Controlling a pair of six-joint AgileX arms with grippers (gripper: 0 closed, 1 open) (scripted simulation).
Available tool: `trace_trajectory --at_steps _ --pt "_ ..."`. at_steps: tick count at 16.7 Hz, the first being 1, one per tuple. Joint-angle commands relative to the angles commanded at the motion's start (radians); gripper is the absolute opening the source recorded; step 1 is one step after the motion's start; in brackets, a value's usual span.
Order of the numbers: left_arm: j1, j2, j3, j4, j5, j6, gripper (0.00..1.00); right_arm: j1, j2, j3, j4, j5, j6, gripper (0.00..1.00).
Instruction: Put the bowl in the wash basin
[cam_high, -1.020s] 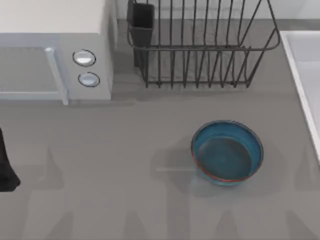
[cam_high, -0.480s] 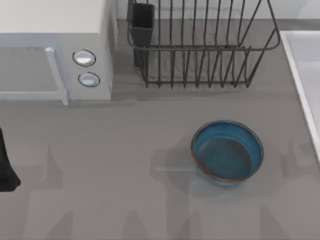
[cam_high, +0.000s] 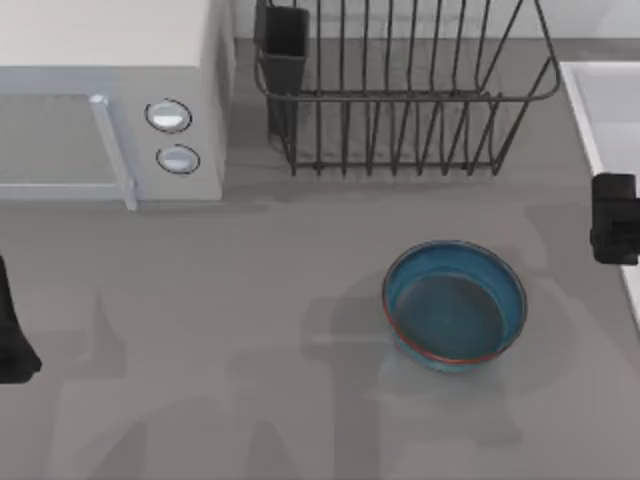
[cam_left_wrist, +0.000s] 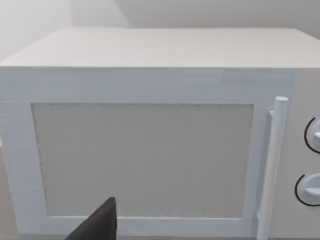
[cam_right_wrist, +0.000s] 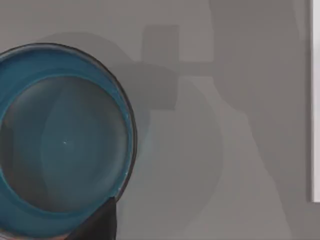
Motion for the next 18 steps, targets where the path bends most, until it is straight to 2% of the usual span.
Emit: trace_trajectory --at_steps 5,9,18 --pt "0.0 0.0 0.0 0.0 0.0 0.0 1.0 0.09 0.396 0.331 -0.268 -0.001 0.092 1.0" --pt "0.0 0.0 0.0 0.0 0.0 0.0 1.0 0.135 0.594 0.509 -0.393 -0.001 0.139 1.0" --pt "0.0 0.0 0.0 0.0 0.0 0.0 1.0 0.142 0.639 0.537 -0.404 0.0 0.148 1.0"
